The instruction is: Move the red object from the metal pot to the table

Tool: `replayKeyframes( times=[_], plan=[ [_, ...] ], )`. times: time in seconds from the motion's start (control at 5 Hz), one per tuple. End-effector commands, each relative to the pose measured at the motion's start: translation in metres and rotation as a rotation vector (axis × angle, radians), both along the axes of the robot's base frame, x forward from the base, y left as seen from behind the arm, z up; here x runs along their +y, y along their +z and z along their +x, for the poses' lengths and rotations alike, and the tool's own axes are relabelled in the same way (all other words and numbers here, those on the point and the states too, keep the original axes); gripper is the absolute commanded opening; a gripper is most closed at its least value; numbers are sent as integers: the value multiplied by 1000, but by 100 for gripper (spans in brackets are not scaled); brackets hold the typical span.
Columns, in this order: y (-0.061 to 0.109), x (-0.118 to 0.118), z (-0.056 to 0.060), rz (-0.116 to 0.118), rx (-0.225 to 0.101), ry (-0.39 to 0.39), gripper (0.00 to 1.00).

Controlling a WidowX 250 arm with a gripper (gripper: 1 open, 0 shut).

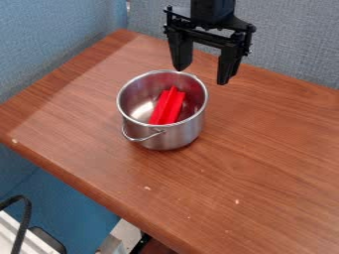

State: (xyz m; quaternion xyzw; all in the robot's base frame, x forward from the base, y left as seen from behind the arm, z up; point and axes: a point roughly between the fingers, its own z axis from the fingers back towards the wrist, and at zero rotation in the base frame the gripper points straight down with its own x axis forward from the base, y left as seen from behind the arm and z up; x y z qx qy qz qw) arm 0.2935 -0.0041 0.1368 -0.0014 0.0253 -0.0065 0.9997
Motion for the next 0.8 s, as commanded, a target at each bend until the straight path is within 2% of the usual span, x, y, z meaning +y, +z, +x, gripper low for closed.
replayKeyframes(
  times=[0.0, 0.2, 0.4, 0.6],
  plan=[
    [-6, 0, -1, 0, 19, -3, 100],
    [-12, 13, -12, 29, 41, -34, 100],
    [-17, 28, -16, 78, 42, -46, 100],
    [-26, 41, -19, 109, 46, -60, 100]
  ],
)
